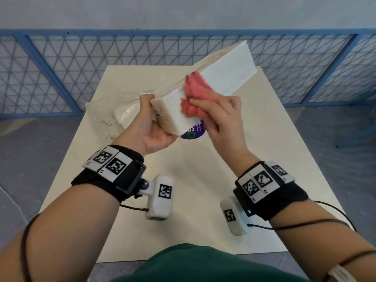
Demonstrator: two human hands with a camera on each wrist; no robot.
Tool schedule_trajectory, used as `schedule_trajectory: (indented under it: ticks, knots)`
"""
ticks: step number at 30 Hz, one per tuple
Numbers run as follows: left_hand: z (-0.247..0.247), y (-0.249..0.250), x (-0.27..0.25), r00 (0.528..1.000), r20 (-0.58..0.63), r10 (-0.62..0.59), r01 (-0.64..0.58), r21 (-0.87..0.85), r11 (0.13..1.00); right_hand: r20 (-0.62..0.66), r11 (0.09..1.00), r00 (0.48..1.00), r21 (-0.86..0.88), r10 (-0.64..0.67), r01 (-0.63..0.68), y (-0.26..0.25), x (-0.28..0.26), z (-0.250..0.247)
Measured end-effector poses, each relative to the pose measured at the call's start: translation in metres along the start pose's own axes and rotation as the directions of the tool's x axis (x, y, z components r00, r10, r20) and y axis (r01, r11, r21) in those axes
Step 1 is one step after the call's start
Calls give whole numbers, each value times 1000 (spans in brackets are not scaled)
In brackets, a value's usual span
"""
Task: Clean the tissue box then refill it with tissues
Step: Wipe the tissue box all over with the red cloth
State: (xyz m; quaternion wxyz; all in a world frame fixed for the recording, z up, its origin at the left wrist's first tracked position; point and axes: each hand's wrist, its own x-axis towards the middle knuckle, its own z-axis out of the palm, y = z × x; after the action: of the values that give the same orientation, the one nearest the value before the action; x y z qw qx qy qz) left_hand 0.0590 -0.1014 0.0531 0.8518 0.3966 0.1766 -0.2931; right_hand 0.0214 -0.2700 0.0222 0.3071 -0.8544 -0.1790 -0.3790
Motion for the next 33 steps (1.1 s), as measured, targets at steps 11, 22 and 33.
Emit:
schedule_trajectory:
  ticks: [11,22,33]
  knots:
    - [-27,5,-13,988,-21,-152,154,82,985,-263,849,809,96,525,-520,48,24,-39]
    - [-33,1,-9,985,-20,-170,171,110,979,-191,884,865,42,464,-465,56,14,-25]
    - [-23,-6,0,990,0,-143,143,-16,990,45,995,994,2,-96,96,8,-22,-4]
